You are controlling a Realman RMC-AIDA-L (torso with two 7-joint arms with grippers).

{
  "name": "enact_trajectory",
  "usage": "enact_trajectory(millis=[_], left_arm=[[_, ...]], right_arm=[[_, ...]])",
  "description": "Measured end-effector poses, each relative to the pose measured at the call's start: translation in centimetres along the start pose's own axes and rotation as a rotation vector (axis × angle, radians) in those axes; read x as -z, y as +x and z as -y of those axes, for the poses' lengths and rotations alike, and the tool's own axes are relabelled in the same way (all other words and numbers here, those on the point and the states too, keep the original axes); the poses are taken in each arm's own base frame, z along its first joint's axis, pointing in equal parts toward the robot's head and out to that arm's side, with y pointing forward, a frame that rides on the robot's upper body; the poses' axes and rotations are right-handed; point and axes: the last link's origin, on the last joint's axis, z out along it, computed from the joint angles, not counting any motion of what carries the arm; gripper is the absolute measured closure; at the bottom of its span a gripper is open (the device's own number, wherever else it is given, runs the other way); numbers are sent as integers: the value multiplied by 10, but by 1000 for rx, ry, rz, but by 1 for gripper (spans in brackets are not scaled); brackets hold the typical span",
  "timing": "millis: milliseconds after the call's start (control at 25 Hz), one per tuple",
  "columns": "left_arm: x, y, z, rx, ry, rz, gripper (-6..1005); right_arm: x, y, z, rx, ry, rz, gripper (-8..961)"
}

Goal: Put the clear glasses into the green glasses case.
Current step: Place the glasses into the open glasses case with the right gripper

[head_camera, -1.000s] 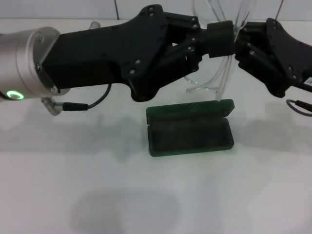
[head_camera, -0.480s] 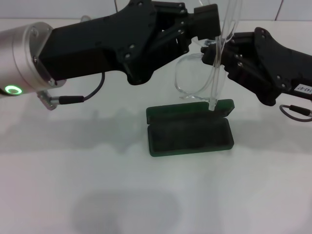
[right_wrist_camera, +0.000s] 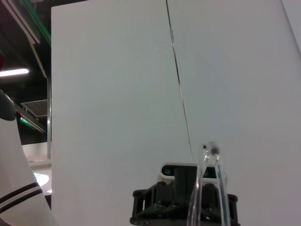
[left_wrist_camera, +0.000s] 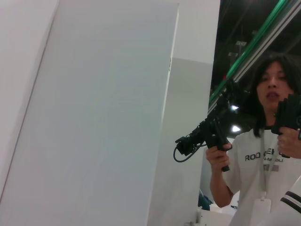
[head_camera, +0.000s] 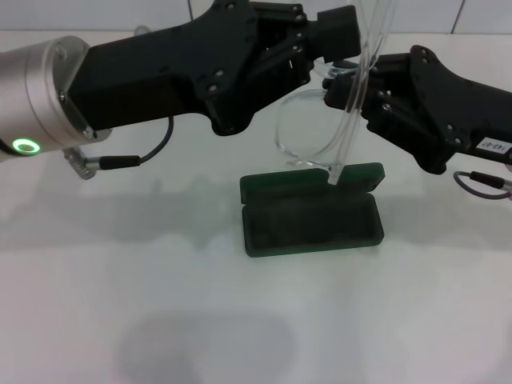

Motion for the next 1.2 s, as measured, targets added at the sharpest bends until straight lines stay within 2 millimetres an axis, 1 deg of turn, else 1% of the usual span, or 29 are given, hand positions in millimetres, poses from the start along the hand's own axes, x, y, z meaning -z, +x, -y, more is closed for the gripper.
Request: enact_trajectory(millis=[360, 480, 560, 720, 800, 840, 960, 1000, 1080, 1200], left_arm=[[4, -1, -1, 3, 12, 2, 959], [10, -1, -2, 0, 24, 3, 958], [18, 0, -4, -4, 42, 4, 958], [47, 6, -11, -19, 97, -1, 958], [69, 10, -16, -26, 147, -12, 958], [78, 12, -18, -26, 170, -13, 958], [117, 16, -26, -23, 288, 13, 958], [124, 16, -27, -22, 311, 23, 958], [145, 17, -33, -21, 388, 51, 958], [169, 14, -39, -8, 484, 83, 958]], right_arm=[[1, 0, 4, 5, 31, -1, 874], [2, 0, 6, 10, 43, -3, 875], [3, -2, 7, 18, 50, -4, 875], [3, -7, 12, 38, 69, -27, 875], [3, -8, 14, 40, 71, -38, 875], [0, -15, 18, 43, 59, -103, 875], [-5, -25, 22, 55, 35, -223, 875], [-7, -31, 25, 53, 36, -318, 875], [-11, -43, 28, 53, 45, -459, 875], [-21, -64, 28, 51, 63, -684, 875]])
